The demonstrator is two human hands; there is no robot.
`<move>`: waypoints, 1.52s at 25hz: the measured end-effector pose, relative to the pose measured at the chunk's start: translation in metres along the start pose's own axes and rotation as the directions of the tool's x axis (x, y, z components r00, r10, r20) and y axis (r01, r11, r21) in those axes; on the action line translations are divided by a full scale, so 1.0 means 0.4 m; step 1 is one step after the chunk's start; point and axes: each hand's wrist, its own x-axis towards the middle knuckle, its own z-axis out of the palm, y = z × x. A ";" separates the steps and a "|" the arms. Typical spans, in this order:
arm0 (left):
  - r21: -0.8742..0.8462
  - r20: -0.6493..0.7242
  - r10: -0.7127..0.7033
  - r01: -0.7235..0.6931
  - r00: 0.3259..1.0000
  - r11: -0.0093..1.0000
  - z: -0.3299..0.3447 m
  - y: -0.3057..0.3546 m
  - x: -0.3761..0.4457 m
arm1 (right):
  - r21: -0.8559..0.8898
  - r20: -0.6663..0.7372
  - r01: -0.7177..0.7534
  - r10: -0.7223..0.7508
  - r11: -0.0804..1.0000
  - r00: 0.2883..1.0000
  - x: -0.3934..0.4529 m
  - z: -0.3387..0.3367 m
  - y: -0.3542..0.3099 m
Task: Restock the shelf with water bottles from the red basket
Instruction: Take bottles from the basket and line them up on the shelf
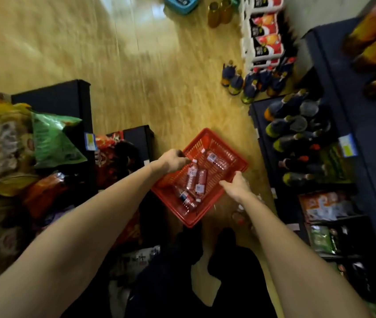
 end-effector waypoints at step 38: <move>0.056 -0.175 -0.209 0.222 0.962 0.973 0.666 -0.608 1.204 | -0.702 -0.224 0.103 -0.355 0.705 0.908 1.332 0.588 0.328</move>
